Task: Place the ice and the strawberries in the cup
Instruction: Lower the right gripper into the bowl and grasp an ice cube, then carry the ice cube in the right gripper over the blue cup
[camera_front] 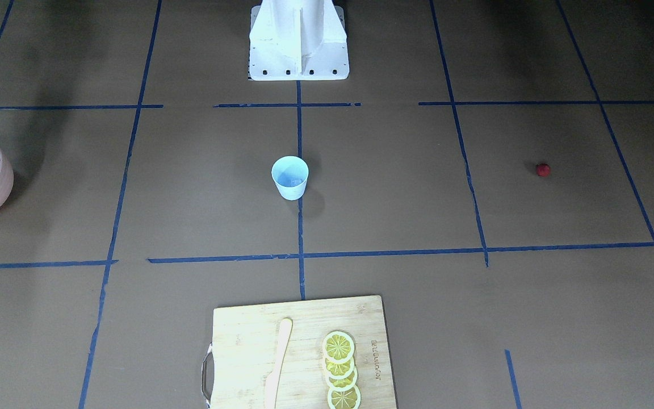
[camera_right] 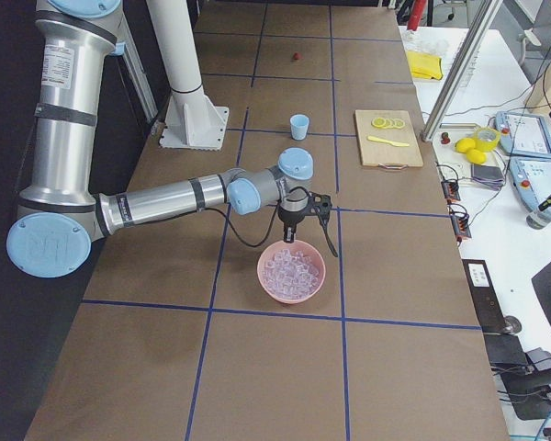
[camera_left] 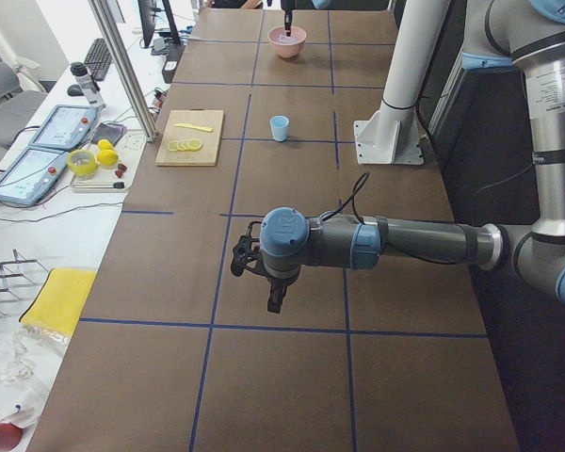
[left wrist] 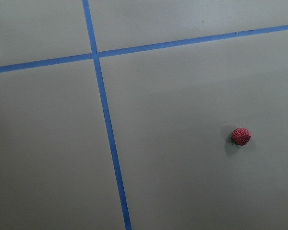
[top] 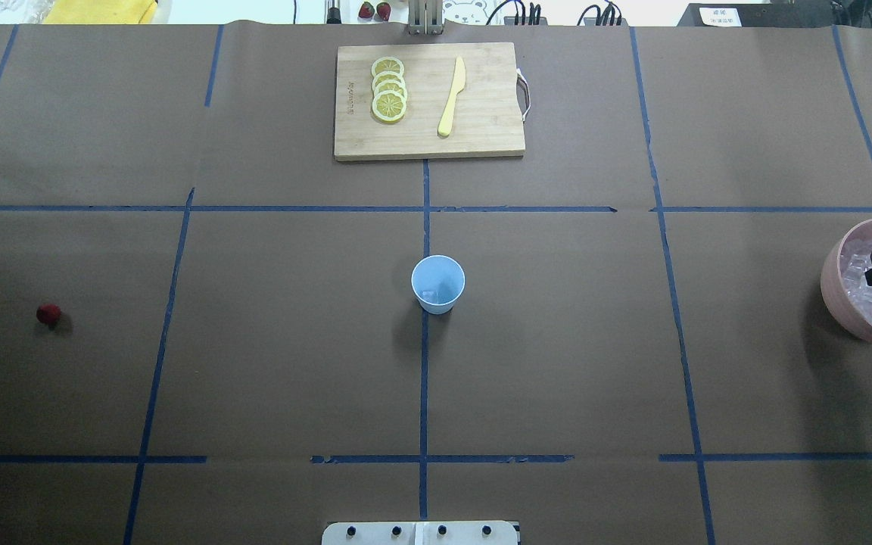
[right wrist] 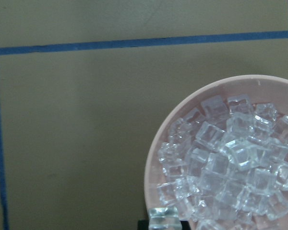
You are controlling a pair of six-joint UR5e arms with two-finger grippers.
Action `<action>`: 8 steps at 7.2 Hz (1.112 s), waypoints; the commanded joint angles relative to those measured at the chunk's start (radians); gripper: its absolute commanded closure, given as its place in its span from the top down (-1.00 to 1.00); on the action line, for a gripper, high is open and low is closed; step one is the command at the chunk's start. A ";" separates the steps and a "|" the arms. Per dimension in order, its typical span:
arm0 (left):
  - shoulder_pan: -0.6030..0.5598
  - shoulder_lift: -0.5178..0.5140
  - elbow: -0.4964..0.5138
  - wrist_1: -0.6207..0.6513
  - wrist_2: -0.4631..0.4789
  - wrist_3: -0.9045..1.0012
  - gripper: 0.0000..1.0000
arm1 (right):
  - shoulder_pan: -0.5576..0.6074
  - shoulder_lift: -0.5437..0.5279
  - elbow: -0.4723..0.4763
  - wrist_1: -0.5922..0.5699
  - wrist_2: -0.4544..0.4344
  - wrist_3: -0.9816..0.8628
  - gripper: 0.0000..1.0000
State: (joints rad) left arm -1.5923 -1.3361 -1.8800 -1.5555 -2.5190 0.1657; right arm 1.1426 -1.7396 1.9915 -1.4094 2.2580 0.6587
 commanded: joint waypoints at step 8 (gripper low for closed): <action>0.000 0.031 -0.045 0.002 -0.020 -0.002 1.00 | -0.575 0.737 -0.133 -0.043 -0.243 1.077 -1.00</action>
State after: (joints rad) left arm -1.5917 -1.3068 -1.9239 -1.5539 -2.5387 0.1641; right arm 0.6156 -1.1007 1.9412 -1.4423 2.0794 1.6847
